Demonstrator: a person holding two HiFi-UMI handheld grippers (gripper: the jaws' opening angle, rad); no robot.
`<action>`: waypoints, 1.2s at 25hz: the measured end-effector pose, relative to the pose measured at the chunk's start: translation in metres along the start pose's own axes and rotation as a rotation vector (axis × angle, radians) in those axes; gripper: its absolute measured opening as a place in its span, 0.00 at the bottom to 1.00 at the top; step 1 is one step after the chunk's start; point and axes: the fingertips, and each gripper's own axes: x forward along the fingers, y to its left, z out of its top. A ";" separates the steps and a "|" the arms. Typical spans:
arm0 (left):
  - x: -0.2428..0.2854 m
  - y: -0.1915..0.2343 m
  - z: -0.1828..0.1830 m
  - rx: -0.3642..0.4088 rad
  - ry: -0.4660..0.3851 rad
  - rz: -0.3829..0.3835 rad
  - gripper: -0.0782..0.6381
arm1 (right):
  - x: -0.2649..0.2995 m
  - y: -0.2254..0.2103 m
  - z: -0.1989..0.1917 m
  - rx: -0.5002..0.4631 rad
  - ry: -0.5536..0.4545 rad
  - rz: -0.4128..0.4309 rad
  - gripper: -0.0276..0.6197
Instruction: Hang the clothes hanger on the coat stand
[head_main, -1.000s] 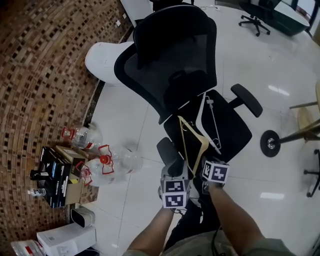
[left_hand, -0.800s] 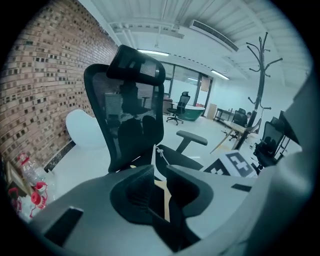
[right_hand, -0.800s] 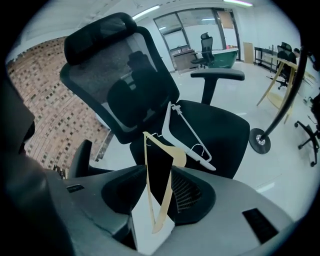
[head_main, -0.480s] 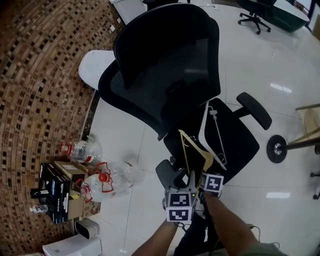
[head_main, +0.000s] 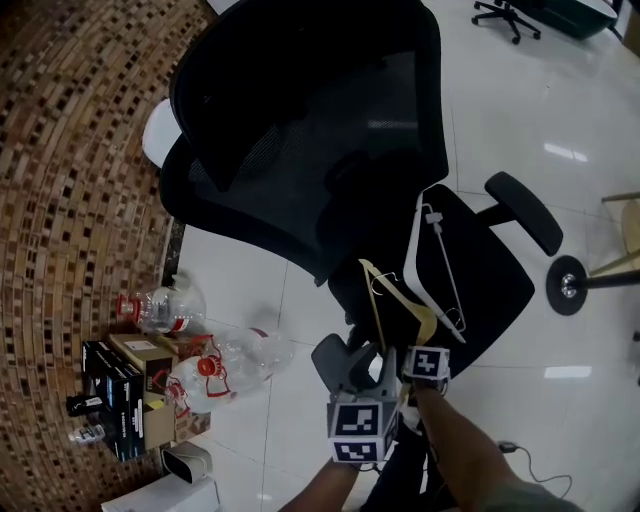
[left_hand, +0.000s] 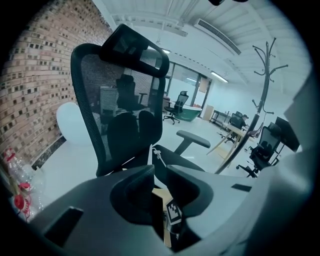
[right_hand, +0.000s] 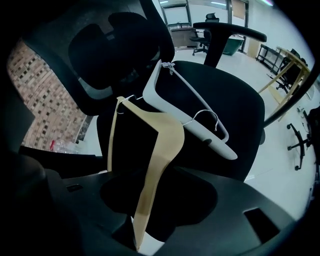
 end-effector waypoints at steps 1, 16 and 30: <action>0.001 0.001 0.002 -0.004 -0.001 -0.002 0.23 | 0.001 -0.009 0.002 -0.021 0.003 -0.043 0.32; 0.014 0.023 -0.013 -0.062 0.001 0.027 0.23 | 0.040 -0.024 0.006 0.011 0.027 -0.134 0.30; -0.020 -0.009 0.007 -0.054 -0.033 0.032 0.23 | 0.000 -0.048 -0.017 0.129 0.058 -0.035 0.15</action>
